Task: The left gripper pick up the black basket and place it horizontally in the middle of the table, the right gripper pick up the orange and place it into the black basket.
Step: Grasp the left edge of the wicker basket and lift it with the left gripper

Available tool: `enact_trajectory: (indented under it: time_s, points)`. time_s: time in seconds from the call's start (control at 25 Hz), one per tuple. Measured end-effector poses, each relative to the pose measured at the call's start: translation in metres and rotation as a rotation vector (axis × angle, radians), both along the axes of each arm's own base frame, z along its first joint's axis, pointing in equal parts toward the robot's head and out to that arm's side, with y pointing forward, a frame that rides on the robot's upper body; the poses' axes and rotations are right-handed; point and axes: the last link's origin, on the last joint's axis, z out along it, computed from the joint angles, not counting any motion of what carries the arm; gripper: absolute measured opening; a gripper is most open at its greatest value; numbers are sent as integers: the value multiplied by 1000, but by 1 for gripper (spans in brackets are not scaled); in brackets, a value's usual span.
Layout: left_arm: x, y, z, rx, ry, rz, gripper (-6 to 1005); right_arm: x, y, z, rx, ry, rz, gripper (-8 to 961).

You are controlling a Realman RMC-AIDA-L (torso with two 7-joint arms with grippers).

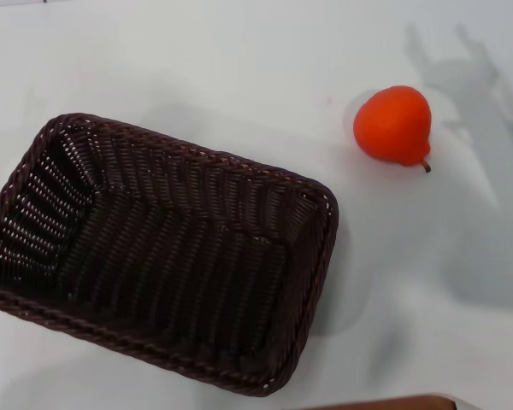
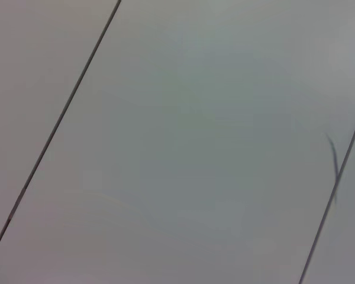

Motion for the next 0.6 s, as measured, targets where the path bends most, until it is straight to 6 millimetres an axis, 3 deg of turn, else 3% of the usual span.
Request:
enact_trajectory:
  time_s: [0.4,0.6]
  points:
    - [1,1,-5,18,15,0,746,3,0,-1,-7,0,-17,823]
    - [5,4,3,-14,33,-43,745,3,0,-1,-7,1,-18,823]
